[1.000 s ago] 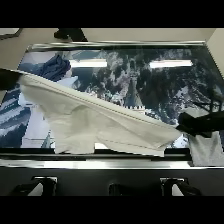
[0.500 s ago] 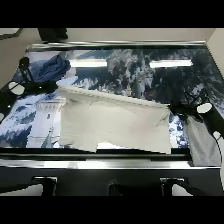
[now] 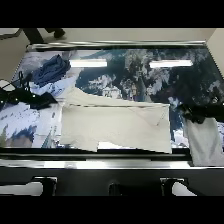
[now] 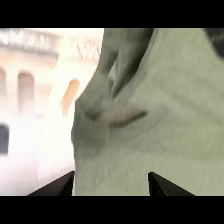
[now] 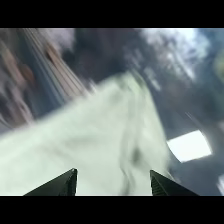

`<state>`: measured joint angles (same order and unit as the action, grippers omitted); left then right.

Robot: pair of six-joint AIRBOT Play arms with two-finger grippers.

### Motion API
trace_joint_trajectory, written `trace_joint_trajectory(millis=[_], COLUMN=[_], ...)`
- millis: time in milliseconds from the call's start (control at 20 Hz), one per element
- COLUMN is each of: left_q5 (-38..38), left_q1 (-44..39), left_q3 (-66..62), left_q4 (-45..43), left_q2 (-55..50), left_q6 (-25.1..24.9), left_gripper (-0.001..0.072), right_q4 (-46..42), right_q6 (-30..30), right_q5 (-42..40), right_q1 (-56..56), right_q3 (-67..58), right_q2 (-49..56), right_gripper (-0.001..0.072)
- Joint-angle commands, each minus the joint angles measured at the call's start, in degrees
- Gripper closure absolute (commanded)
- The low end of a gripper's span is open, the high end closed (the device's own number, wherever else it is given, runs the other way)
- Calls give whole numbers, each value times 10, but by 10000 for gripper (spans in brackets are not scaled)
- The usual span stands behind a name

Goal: Fold the shirts.

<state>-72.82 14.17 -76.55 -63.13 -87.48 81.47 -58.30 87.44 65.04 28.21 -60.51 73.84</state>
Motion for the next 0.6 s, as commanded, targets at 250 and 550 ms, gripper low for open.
trace_joint_trajectory(millis=[250, 550], left_q5=[-70, -24], left_q1=[57, 31], left_q3=[259, 276], left_q4=[63, 102], left_q2=[22, 19], left_q6=[-70, -82], left_gripper=[214, 335], right_q4=[-123, -171], right_q6=[2, -13], right_q5=[214, 220], right_q1=[52, 52], right_q3=[87, 92], right_q2=[-19, -19], right_gripper=[159, 151])
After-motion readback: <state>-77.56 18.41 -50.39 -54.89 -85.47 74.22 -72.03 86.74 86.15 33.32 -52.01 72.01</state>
